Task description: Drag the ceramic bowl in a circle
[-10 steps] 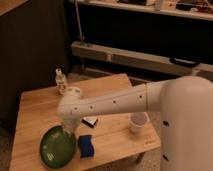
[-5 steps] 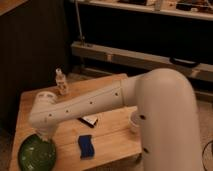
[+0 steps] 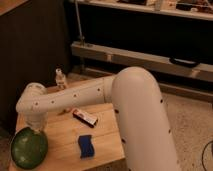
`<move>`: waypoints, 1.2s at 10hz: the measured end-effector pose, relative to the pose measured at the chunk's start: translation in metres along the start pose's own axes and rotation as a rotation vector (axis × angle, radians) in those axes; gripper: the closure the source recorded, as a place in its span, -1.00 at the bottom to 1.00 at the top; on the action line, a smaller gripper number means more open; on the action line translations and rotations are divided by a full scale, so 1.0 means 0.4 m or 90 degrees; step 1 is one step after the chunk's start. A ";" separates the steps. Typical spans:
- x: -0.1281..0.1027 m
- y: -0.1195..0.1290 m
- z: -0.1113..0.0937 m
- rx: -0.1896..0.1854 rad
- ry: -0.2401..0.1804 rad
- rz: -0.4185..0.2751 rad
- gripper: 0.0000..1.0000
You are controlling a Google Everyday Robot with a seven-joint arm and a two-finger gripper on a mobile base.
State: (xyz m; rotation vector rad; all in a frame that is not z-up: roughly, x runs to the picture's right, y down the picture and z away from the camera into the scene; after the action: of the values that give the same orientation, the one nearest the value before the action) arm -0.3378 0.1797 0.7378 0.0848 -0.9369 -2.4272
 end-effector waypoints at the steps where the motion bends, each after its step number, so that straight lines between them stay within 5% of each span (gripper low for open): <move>1: 0.010 0.031 0.005 -0.003 -0.007 0.009 1.00; 6: -0.019 0.283 0.054 -0.012 -0.078 0.126 1.00; 8: -0.105 0.322 0.078 -0.015 -0.100 0.168 1.00; 12: -0.308 0.297 0.026 -0.026 -0.103 0.204 1.00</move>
State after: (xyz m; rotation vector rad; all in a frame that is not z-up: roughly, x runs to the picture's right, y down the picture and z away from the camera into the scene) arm -0.1804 0.1743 0.8059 -0.2612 -0.8939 -2.1763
